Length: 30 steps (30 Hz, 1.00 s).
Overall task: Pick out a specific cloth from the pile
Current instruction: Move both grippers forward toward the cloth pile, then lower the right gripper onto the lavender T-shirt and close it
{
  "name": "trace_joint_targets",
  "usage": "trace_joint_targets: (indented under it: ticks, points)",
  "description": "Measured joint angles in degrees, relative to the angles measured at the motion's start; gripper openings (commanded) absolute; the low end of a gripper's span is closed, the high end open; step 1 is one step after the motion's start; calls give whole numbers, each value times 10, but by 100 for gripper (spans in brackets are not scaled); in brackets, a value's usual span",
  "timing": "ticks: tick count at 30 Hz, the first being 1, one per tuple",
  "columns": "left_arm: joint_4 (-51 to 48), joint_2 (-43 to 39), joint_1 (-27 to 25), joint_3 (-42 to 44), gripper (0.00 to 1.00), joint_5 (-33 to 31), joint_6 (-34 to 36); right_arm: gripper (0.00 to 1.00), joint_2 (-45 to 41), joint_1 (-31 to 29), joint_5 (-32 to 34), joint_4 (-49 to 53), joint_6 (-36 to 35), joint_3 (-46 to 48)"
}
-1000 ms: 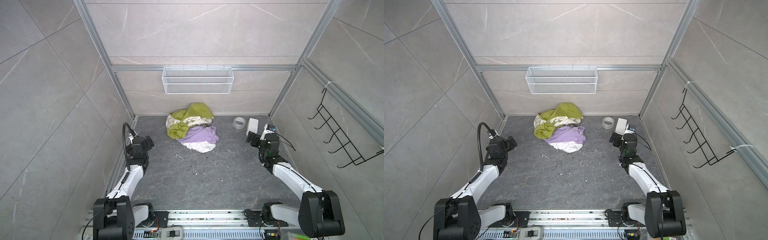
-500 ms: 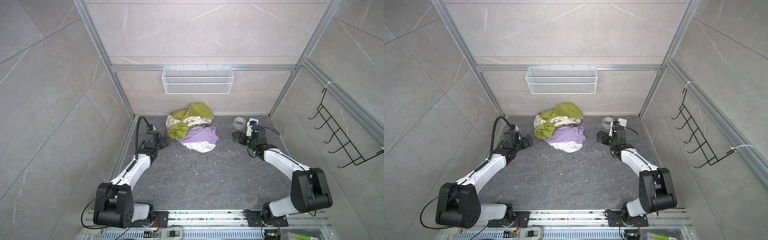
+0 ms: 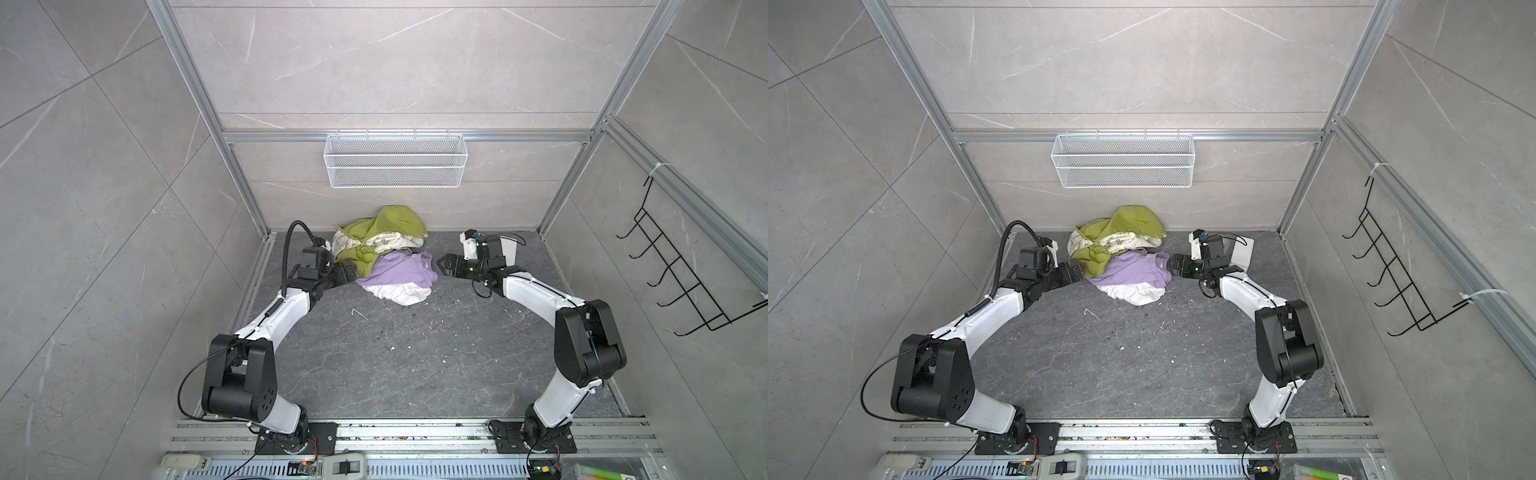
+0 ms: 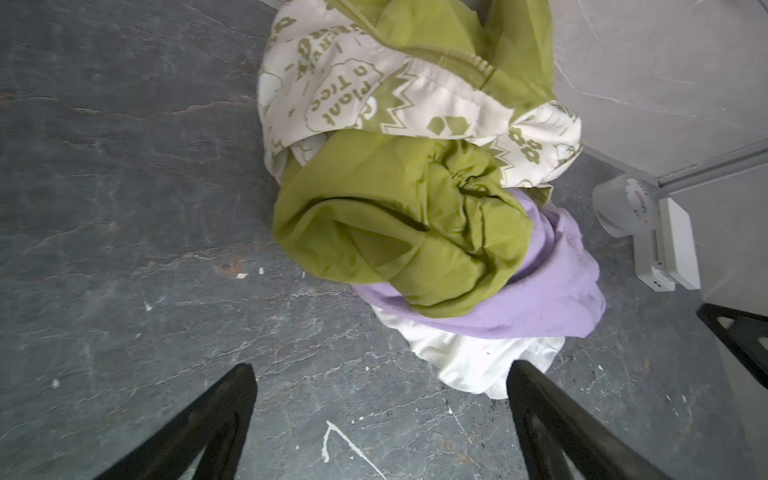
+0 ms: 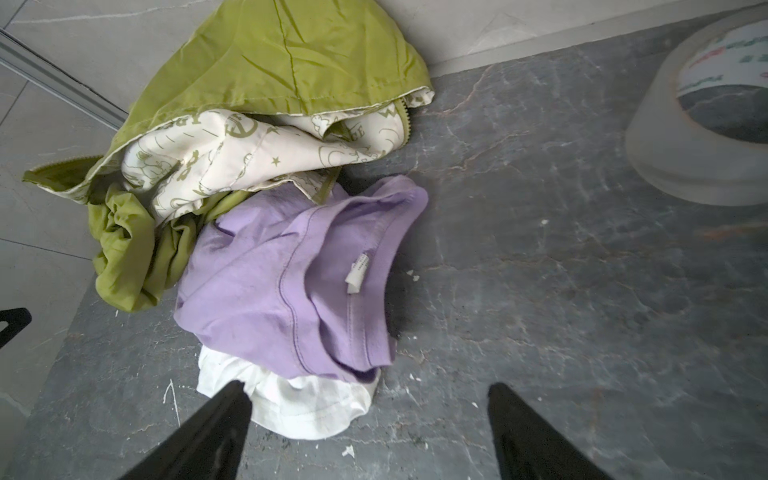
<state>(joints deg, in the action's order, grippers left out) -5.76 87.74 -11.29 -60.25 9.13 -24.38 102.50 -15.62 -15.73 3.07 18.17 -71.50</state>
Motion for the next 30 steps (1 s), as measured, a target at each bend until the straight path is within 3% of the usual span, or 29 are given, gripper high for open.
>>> trace_joint_targets:
  ticks: [5, 13, 30]
  points:
    - [0, 22, -6, -23, 96, 23, -4, 77, 54, -25, 1, 46, -22, -80]
    - [-2, 61, -13, -41, 95, 45, -11, 72, 127, -57, 5, 134, -35, -201]
    - [-2, 93, -21, -63, 94, 52, -26, 56, 220, -77, 15, 194, -34, -290]
